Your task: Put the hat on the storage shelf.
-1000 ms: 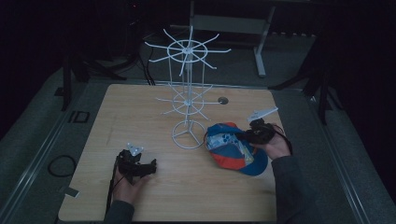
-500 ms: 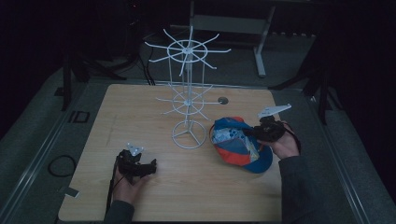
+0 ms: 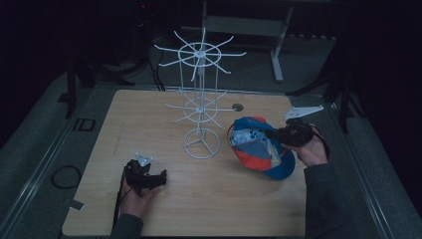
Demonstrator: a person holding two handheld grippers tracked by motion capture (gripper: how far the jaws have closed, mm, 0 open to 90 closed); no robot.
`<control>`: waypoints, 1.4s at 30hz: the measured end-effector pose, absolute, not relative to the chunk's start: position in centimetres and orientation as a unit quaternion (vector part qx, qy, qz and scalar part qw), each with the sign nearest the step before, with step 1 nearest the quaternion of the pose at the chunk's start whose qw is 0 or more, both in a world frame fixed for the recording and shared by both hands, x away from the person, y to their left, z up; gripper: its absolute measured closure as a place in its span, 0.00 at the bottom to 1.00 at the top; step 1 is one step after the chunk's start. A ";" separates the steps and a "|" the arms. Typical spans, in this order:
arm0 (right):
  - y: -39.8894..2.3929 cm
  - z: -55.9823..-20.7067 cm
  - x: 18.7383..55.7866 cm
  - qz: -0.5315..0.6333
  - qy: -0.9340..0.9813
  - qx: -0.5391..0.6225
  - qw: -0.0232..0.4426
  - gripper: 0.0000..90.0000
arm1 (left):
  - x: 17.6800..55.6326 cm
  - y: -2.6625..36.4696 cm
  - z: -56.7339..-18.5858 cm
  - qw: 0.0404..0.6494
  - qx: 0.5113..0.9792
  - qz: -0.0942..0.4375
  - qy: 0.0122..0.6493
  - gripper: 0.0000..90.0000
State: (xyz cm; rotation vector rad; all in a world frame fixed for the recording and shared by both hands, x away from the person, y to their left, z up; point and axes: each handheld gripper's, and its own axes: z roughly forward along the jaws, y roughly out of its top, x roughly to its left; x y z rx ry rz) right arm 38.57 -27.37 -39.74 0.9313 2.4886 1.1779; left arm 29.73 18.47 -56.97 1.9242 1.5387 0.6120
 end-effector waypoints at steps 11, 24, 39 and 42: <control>-28.1 -38.2 38.2 0.413 0.845 0.316 0.127 0.98 | 29.7 18.5 -56.9 0.296 0.725 0.230 0.578 0.06; -29.4 -35.5 37.6 0.430 0.833 0.317 0.143 0.98 | 29.7 18.4 -56.9 0.295 0.724 0.229 0.579 0.06; -30.5 -32.9 36.9 0.455 0.816 0.321 0.158 0.98 | 29.7 18.4 -56.9 0.296 0.723 0.230 0.580 0.06; -30.6 -32.7 36.9 0.462 0.811 0.324 0.158 0.98 | 29.7 18.4 -56.9 0.297 0.723 0.230 0.580 0.06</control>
